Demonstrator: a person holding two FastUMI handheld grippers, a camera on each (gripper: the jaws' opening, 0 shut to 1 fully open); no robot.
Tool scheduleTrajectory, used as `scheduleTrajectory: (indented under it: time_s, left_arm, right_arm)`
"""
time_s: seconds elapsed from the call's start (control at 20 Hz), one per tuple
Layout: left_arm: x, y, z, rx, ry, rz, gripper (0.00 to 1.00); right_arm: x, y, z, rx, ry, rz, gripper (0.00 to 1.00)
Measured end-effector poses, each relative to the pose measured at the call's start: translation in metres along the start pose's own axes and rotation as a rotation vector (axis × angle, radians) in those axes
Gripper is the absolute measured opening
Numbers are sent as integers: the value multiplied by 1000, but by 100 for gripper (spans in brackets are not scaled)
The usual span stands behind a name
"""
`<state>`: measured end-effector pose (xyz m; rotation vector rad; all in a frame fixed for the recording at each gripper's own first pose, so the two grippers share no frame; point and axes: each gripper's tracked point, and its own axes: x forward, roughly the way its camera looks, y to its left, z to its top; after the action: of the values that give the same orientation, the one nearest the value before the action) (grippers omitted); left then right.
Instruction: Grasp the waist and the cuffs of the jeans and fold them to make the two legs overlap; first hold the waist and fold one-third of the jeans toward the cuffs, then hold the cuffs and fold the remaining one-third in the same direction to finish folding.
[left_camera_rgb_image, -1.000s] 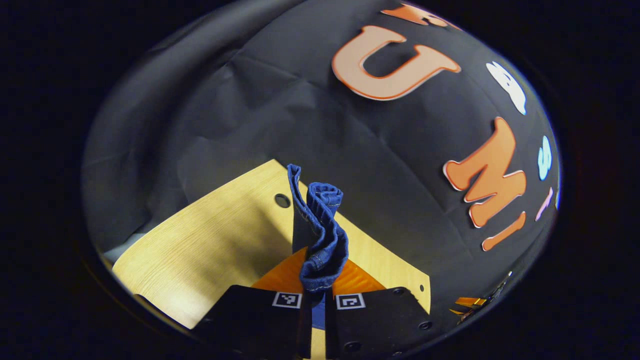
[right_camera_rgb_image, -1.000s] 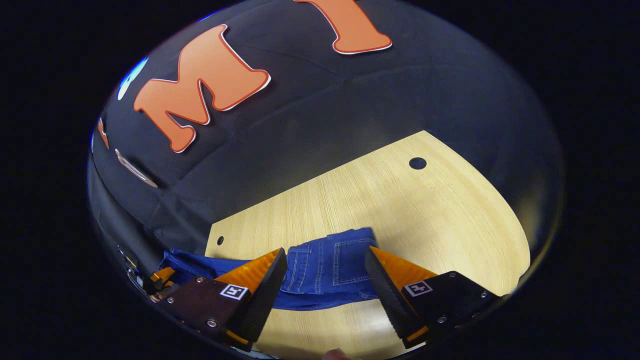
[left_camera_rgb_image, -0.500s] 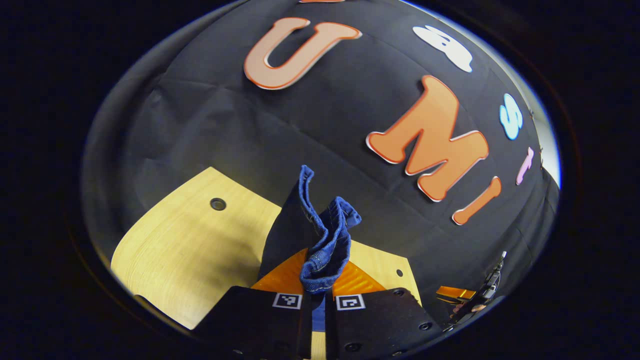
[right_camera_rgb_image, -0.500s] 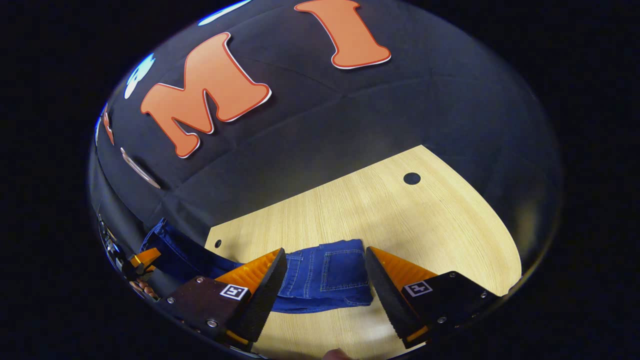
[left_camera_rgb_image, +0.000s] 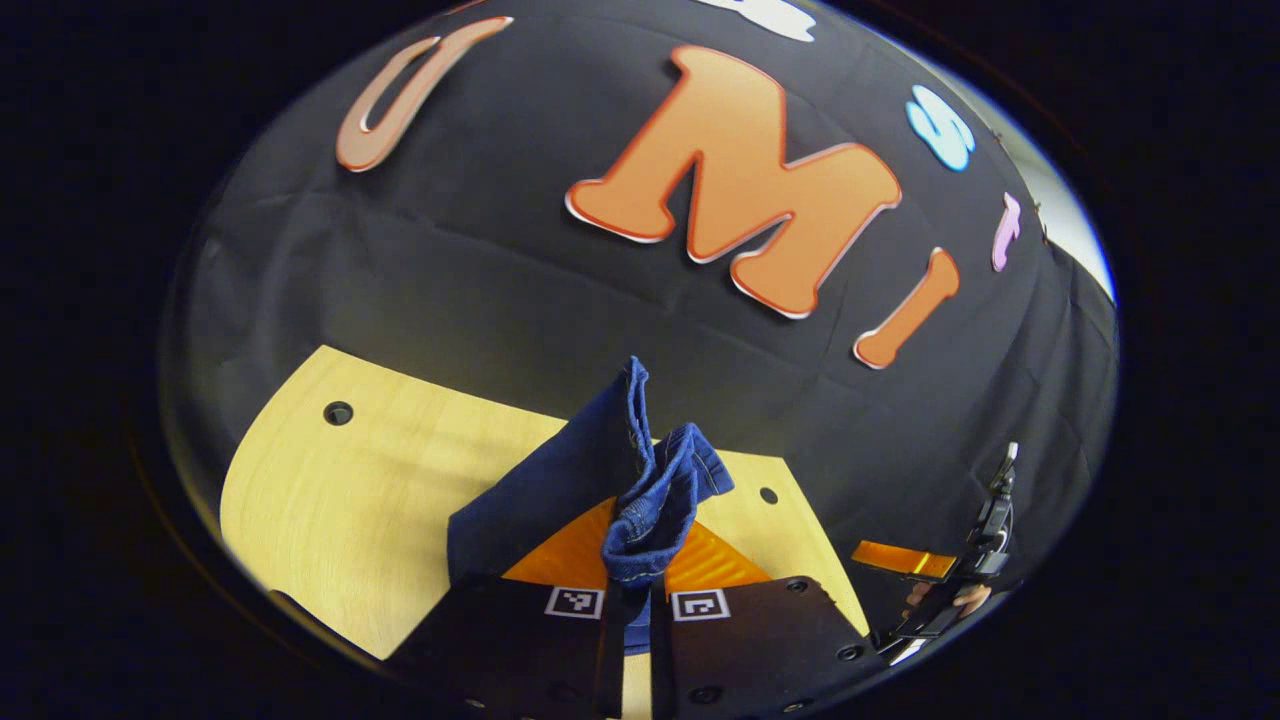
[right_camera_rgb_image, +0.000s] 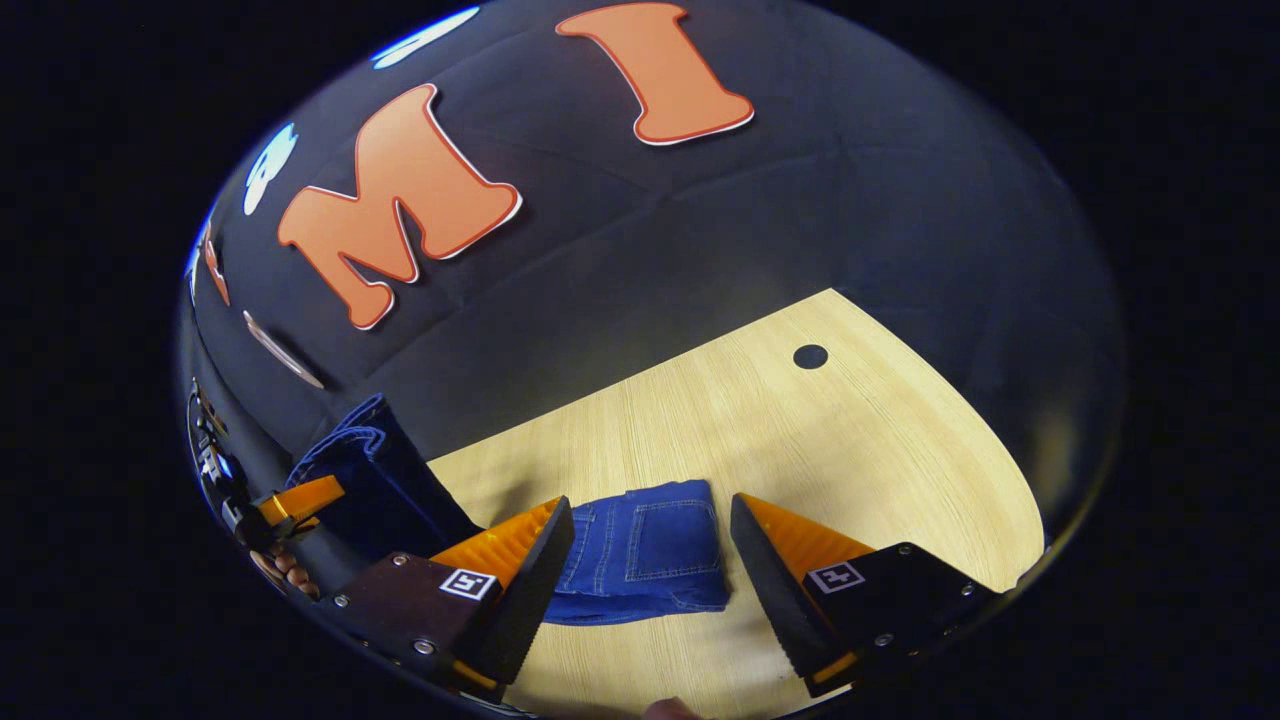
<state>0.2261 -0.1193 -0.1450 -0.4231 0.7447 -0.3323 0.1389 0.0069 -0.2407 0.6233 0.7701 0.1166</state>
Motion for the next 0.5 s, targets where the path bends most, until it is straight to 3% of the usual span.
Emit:
scheduleTrajectory:
  time_s: [0.25,0.5]
  left_arm:
    - [41,-28,-12,85,60,47,10]
    - [62,-42,-32,58,93,76,10]
  right_arm:
    - [-2,-16,-2,21,10,-5,97]
    - [1,-29,-6,41,22,1,97]
